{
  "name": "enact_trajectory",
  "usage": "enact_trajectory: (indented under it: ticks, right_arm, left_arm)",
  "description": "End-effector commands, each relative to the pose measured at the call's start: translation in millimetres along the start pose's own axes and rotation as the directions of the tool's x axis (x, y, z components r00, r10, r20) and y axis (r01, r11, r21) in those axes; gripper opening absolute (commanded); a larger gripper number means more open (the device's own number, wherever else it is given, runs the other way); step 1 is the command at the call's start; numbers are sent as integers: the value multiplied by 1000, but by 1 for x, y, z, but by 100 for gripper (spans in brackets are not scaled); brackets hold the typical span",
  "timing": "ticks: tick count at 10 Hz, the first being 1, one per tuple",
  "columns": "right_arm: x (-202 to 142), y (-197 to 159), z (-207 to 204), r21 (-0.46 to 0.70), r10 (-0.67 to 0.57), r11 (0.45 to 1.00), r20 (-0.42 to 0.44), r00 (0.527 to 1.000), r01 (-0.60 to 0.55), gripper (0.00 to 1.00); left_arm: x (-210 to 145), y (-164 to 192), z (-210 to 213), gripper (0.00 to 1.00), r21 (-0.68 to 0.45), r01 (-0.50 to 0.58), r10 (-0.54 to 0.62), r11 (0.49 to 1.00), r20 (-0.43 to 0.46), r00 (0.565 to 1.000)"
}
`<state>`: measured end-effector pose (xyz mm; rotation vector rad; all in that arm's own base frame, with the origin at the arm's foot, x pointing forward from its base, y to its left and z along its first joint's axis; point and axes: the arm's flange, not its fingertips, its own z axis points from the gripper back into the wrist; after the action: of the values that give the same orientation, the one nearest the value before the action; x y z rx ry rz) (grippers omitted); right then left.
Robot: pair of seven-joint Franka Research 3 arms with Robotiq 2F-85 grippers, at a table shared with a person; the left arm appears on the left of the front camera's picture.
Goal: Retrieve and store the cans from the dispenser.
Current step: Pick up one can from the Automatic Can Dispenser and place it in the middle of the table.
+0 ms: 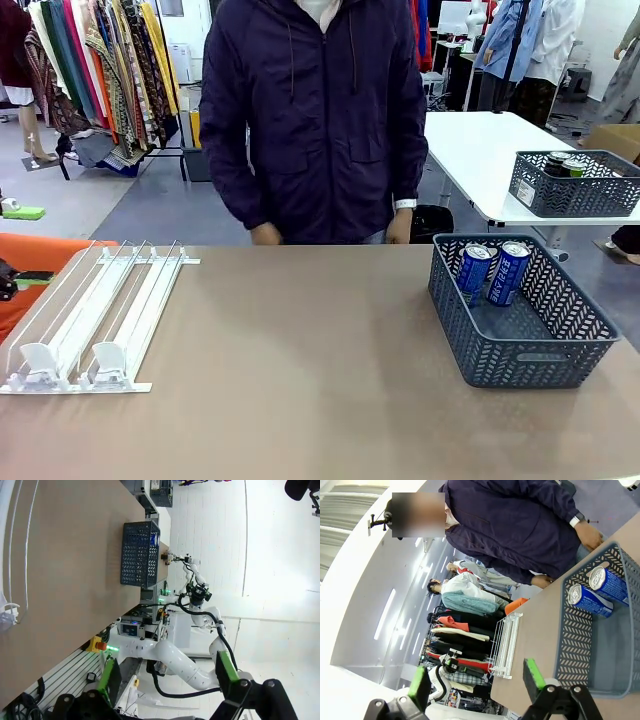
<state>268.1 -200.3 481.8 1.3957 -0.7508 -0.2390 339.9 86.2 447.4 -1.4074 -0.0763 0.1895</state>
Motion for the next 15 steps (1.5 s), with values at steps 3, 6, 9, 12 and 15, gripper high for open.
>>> enact_trajectory:
  ticks: [3,6,9,12,15]
  right_arm:
    - [3,4,-2,24,4,1000,20,1000,-5,100]
    - [3,4,-2,24,4,1000,20,1000,-5,100]
    - [3,4,-2,24,4,1000,20,1000,-5,100]
    - [3,4,-2,24,4,1000,20,1000,-5,100]
    - [3,4,-2,24,4,1000,20,1000,-5,100]
  left_arm:
    - [-2,-1,1,100,-9,12,-12,1000,-2,1000]
    - [-2,-1,1,100,-9,12,-12,1000,-2,1000]
    - [-2,-1,1,100,-9,12,-12,1000,-2,1000]
    - [-2,-1,1,100,-9,12,-12,1000,-2,1000]
    - [-2,-1,1,100,-9,12,-12,1000,-2,1000]
